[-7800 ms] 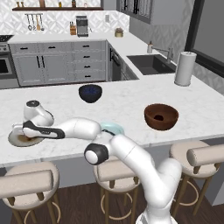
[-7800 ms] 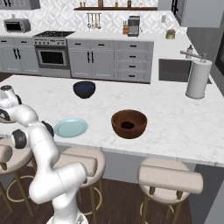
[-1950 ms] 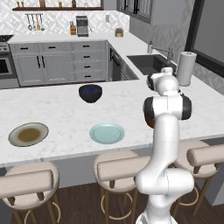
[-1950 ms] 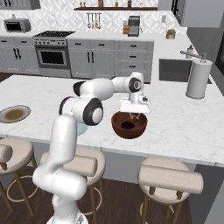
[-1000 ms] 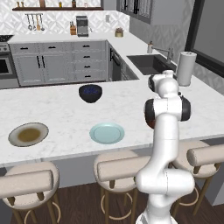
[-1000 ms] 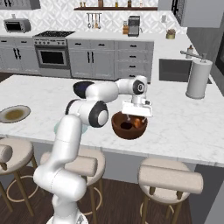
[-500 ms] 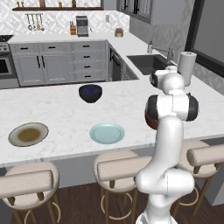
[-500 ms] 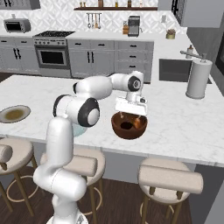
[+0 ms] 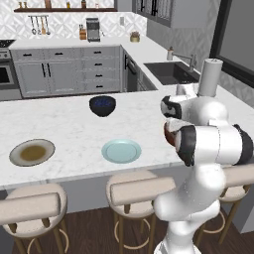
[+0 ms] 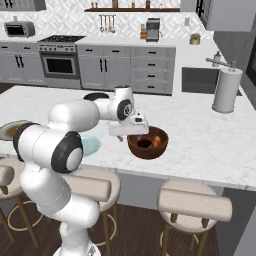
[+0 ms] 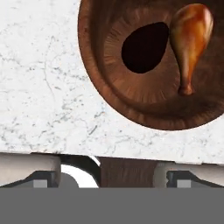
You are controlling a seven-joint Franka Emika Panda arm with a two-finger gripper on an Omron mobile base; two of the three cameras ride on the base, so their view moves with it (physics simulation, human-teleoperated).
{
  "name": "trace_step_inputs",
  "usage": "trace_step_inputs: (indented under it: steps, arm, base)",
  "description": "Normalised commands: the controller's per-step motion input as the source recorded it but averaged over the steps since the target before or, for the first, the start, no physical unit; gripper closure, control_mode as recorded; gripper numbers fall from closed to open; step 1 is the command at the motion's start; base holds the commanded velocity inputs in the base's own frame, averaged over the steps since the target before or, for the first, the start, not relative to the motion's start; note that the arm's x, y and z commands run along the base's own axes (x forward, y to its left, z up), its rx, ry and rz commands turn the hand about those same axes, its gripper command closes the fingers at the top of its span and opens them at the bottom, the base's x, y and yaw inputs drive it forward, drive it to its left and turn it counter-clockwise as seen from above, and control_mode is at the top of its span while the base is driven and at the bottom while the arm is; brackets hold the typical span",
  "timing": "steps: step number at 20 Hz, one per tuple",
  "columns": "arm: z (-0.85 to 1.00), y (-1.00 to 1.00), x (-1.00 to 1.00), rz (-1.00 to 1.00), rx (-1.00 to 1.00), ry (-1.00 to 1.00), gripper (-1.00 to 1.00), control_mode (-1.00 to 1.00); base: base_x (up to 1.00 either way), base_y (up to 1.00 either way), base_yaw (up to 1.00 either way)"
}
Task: Pick the chicken drumstick and avocado from their plates and place them in the bowl. Then put the bowl in the fridge.
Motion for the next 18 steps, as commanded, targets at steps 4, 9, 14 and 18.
trace_step_inputs:
  steps: [4, 9, 14, 18]
  arm:
    - [0.0, 0.05, 0.12, 0.1, -0.14, -0.31, -1.0, -1.0]
    - [0.07, 0.0, 0.71, 0.0, -0.1, -0.03, -1.0, -1.0]
    - [0.02, 0.0, 0.61, 0.03, -0.04, 0.0, -1.0, -1.0]
    - [0.0, 0.0, 0.52, 0.1, -0.04, 0.0, -1.0, -1.0]
  base:
    - [0.0, 0.0, 0.0]
    - [0.0, 0.0, 0.0]
    - [0.0, 0.0, 0.0]
    - [0.0, 0.0, 0.0]
